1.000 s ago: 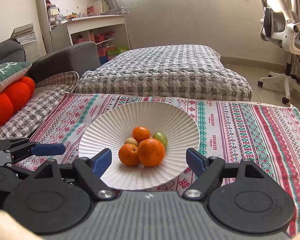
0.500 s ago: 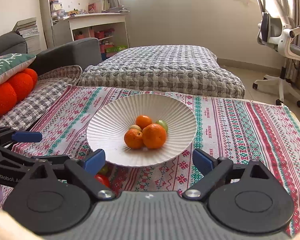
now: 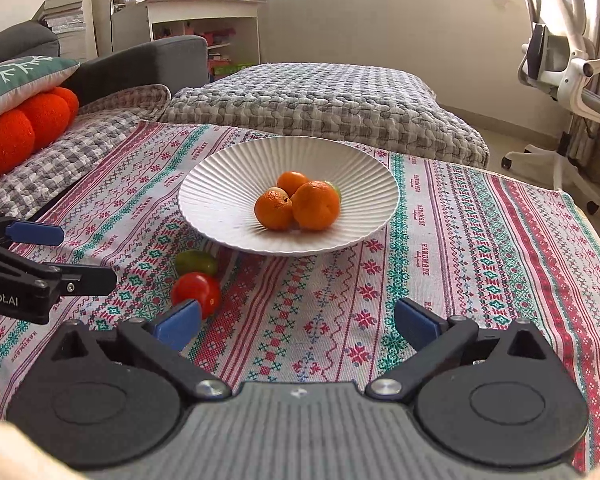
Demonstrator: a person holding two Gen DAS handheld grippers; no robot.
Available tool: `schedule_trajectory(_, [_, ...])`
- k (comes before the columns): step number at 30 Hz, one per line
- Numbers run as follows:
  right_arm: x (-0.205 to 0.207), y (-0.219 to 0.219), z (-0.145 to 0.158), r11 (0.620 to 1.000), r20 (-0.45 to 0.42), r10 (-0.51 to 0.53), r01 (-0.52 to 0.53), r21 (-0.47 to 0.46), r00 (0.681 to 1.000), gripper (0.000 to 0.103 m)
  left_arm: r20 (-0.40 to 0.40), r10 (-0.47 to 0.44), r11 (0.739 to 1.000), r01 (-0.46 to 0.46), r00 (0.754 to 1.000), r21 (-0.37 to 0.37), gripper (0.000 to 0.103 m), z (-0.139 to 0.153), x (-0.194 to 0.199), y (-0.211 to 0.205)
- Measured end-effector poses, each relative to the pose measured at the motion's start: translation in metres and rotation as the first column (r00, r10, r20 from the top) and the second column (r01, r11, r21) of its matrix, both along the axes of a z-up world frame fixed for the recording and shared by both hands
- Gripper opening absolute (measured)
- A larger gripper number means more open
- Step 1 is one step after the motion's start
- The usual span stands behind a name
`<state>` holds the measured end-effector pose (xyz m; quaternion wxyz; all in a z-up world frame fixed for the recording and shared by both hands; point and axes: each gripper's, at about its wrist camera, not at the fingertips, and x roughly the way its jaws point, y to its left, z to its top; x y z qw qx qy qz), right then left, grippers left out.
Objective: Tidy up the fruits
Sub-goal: 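Withdraw both tools from the bowl toward the tomato and green fig, then grasp the red tomato with the right tool while the left tool grasps the green fig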
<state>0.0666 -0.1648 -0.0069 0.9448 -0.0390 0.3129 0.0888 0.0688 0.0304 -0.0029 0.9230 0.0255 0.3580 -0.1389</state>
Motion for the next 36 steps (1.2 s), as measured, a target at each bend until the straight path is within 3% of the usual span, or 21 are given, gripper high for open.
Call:
schedule_trajectory(6, [-0.006,-0.004,-0.008,1.0,-0.008,-0.02,0.02,0.022,1.0,0.103,-0.029,0.007,1.0,-0.007,1.0,-0.011,0.097,-0.012,-0.006,0.01])
schedule_trajectory(14, [-0.005,0.005,-0.026,1.0,-0.03,-0.015,0.015,0.006,0.999,0.103,-0.044,0.014,0.998,-0.011,0.999,0.062,0.097,-0.033,-0.011,0.015])
schedule_trajectory(23, [-0.001,0.025,-0.035,0.999,-0.023,0.036,-0.036,0.002,0.999,0.102,-0.008,-0.046,0.997,0.046,0.999,0.062,0.097,-0.038,-0.012,0.02])
schedule_trajectory(36, [0.014,0.055,-0.033,0.996,-0.013,0.083,-0.083,-0.019,0.996,0.07,-0.003,-0.062,0.995,0.062,0.998,0.075,0.097,-0.038,-0.012,0.02])
